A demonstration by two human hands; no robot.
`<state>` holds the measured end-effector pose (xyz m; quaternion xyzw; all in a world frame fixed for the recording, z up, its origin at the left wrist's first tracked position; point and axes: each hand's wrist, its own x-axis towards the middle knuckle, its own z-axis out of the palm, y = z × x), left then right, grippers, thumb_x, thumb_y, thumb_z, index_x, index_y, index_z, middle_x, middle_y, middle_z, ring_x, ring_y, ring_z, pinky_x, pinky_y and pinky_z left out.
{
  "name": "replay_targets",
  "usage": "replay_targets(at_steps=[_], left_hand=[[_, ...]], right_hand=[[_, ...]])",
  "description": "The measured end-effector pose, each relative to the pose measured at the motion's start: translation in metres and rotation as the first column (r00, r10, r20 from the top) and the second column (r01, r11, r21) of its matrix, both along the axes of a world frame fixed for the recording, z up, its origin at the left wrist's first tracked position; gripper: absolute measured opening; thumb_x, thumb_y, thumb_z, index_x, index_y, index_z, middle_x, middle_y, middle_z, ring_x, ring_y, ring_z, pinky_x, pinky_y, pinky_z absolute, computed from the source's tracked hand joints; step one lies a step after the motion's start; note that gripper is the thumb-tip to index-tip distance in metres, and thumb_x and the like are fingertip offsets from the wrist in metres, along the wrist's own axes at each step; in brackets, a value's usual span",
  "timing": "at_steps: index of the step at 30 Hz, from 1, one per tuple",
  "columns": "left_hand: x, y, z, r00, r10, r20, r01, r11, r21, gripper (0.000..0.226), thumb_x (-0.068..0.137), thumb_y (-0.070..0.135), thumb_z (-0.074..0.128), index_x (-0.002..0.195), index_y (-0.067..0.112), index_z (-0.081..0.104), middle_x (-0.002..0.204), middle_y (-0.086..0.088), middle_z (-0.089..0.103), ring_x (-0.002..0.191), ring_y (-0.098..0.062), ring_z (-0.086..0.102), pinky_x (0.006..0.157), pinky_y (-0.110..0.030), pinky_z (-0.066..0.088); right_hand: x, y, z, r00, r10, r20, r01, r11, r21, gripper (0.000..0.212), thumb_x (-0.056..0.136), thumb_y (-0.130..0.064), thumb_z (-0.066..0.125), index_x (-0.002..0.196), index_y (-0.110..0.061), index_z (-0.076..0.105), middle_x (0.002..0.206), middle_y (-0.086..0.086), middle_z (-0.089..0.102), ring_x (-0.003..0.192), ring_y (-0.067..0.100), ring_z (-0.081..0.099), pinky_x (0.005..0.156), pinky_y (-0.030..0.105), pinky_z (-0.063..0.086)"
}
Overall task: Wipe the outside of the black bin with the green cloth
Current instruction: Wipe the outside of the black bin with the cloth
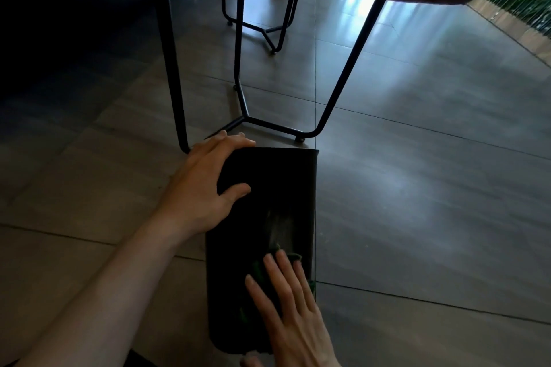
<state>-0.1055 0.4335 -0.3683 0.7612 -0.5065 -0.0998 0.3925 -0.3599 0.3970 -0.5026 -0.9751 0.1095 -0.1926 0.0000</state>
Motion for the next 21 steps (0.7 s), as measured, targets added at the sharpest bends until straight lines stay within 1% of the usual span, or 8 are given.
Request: replay_targets(at_steps=[1,3,6,10,13,15,17,21], left_hand=[[-0.001,-0.001,0.001,1.0,-0.003,0.004,0.003,1.0,-0.002,0.065,0.083,0.025,0.077,0.137,0.042,0.046,0.151,0.018,0.044,0.151,-0.007,0.024,0.119,-0.04,0.031],[-0.002,0.0,0.002,1.0,-0.002,0.003,0.002,1.0,-0.005,0.065,0.083,0.024,0.078,0.137,0.042,0.047,0.151,0.019,0.044,0.151,-0.006,0.023,0.119,-0.04,0.03],[-0.003,0.0,0.003,1.0,-0.005,0.001,0.005,1.0,-0.005,0.064,0.083,0.024,0.078,0.136,0.043,0.047,0.15,0.02,0.045,0.151,-0.004,0.023,0.119,-0.039,0.03],[-0.006,-0.003,0.004,1.0,-0.009,-0.002,0.009,1.0,0.0,0.064,0.082,0.023,0.078,0.136,0.043,0.048,0.15,0.02,0.046,0.151,-0.005,0.023,0.119,-0.041,0.032],[-0.007,-0.004,0.005,1.0,0.001,-0.014,-0.001,1.0,0.001,0.066,0.083,0.023,0.078,0.138,0.04,0.048,0.151,0.017,0.046,0.151,-0.006,0.023,0.119,-0.045,0.032],[-0.007,-0.004,0.005,1.0,0.004,-0.011,-0.004,1.0,-0.001,0.066,0.082,0.021,0.078,0.138,0.04,0.048,0.15,0.017,0.047,0.151,-0.007,0.024,0.119,-0.045,0.032],[-0.006,-0.004,0.005,1.0,0.003,-0.004,-0.003,1.0,0.0,0.064,0.082,0.021,0.078,0.137,0.04,0.049,0.148,0.018,0.047,0.15,-0.007,0.025,0.119,-0.043,0.032],[-0.002,-0.006,0.004,1.0,0.002,0.005,-0.002,1.0,-0.002,0.063,0.082,0.022,0.078,0.135,0.038,0.05,0.147,0.017,0.048,0.15,-0.007,0.026,0.119,-0.041,0.032]], right_hand=[[0.001,0.001,0.001,1.0,-0.01,0.02,0.011,1.0,-0.024,0.081,0.099,-0.073,0.03,0.159,-0.02,0.03,0.164,0.018,0.027,0.155,0.037,0.023,0.123,0.053,0.023],[0.005,0.0,0.003,0.999,-0.012,0.032,0.014,0.998,-0.067,0.083,0.095,-0.075,0.042,0.156,-0.019,0.034,0.161,0.019,0.031,0.153,0.038,0.027,0.12,0.053,0.028],[0.017,-0.009,0.012,0.998,-0.003,0.06,0.007,0.997,-0.071,0.083,0.088,-0.058,0.062,0.155,-0.019,0.032,0.161,0.016,0.029,0.153,0.037,0.024,0.116,0.054,0.033],[0.047,-0.037,0.046,0.971,-0.132,0.202,0.104,0.984,0.143,0.079,0.09,-0.036,0.067,0.156,-0.019,0.027,0.163,0.013,0.026,0.157,0.032,0.017,0.118,0.057,0.035],[0.074,-0.065,0.074,0.919,-0.259,0.296,0.153,0.928,0.339,0.074,0.093,-0.033,0.058,0.156,-0.019,0.023,0.164,0.009,0.026,0.158,0.028,0.015,0.117,0.056,0.038],[0.082,-0.073,0.081,0.889,-0.308,0.338,0.155,0.899,0.411,0.073,0.095,-0.034,0.058,0.156,-0.018,0.022,0.164,0.007,0.027,0.158,0.026,0.016,0.115,0.056,0.041],[0.078,-0.068,0.073,0.91,-0.265,0.319,0.144,0.923,0.358,0.075,0.094,-0.034,0.06,0.157,-0.016,0.023,0.166,0.008,0.025,0.158,0.027,0.014,0.116,0.056,0.039],[0.037,-0.038,0.025,0.989,-0.029,0.147,0.013,0.994,0.104,0.078,0.094,-0.038,0.065,0.157,-0.015,0.027,0.168,0.009,0.024,0.156,0.034,0.019,0.122,0.057,0.028]])
